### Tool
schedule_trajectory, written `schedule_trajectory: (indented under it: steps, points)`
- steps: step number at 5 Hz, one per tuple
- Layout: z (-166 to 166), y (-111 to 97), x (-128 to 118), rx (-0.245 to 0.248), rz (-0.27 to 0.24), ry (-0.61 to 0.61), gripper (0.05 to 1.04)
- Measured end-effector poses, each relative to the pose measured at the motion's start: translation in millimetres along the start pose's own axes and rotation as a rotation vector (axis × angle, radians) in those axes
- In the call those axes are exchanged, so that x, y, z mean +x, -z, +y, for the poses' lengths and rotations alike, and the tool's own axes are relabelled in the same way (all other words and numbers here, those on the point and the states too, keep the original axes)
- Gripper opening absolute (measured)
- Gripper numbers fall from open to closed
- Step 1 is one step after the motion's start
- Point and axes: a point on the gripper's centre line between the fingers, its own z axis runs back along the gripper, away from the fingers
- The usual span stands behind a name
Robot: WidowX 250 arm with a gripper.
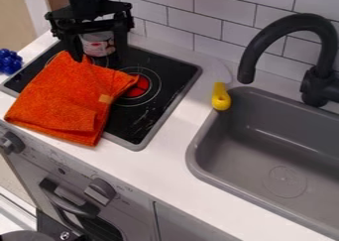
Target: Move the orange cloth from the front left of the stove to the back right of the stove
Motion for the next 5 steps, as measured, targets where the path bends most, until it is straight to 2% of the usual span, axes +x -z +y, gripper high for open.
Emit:
schedule_trajectory:
  steps: [1, 2, 3, 4, 5]
  points:
    - [1.0, 7.5, -5.1, 0.005, 0.033, 0.002, 1.000]
    - [2.9, 7.6, -11.7, 0.019, 0.085, 0.113, 1.000]
    - [9.8, 19.6, -14.0, 0.048, 0.026, 0.201, 1.000]
    - [21.4, 28.6, -6.1, 0.086, -0.033, 0.241, 1.000]
    - [36.8, 41.3, -1.8, 0.118, -0.045, 0.239, 1.000]
